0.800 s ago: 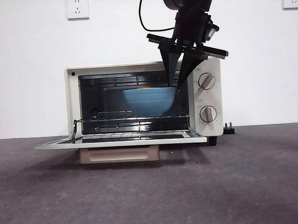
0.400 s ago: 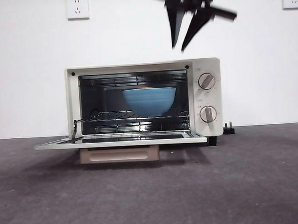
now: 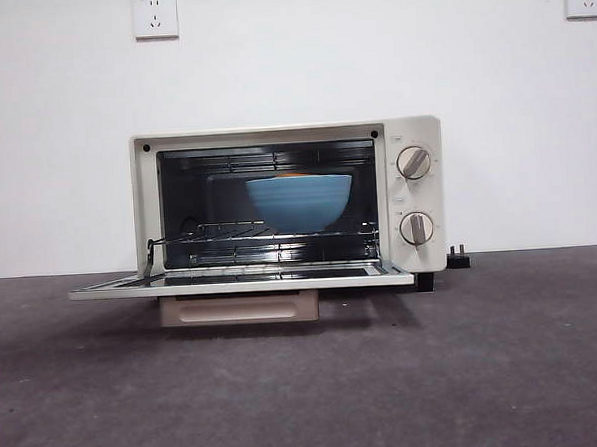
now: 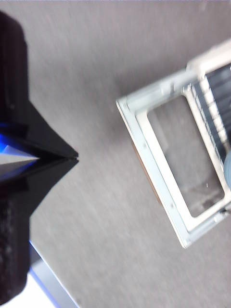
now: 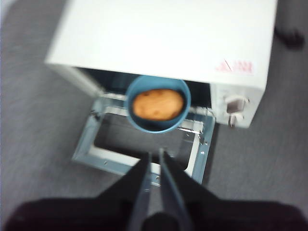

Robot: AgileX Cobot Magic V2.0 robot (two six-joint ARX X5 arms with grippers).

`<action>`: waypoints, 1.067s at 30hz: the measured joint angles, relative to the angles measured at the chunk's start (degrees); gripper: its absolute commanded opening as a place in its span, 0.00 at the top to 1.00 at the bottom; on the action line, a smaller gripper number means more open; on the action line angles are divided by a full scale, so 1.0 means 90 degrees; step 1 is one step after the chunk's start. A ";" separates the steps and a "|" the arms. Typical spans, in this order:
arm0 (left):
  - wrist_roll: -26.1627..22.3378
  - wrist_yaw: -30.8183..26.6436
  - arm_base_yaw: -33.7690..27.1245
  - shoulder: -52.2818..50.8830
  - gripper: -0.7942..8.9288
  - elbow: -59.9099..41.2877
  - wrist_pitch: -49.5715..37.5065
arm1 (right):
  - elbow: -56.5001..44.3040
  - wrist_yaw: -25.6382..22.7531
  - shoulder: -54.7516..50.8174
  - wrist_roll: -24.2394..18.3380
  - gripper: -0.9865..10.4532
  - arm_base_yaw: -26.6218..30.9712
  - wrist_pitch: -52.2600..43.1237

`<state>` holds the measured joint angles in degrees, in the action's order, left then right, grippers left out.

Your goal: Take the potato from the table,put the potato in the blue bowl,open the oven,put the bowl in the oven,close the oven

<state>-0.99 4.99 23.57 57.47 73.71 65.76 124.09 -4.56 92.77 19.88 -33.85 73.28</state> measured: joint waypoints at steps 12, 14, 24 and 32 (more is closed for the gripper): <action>0.0090 0.2450 -0.1421 0.1214 0.93 -0.1494 -0.1722 | 0.0010 -0.0022 -0.1749 -0.1838 0.92 -0.0032 0.0469; 0.0233 0.2701 -0.1627 0.1433 0.93 -0.1911 -0.2154 | 0.0007 -0.0019 -0.1977 -0.2013 0.92 -0.0032 0.0469; 0.0974 0.3823 -0.2331 0.3036 0.93 -0.2715 -0.3745 | -0.0019 0.0163 -0.2747 -0.2273 0.92 -0.0032 0.0469; 0.1756 0.4012 -0.2489 0.3934 0.93 -0.2715 -0.4439 | -0.0782 0.0168 -0.3279 -0.2363 0.92 -0.0029 0.0469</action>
<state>14.81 41.10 1.17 92.88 49.28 25.80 117.05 -3.05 63.26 -1.39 -34.11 77.49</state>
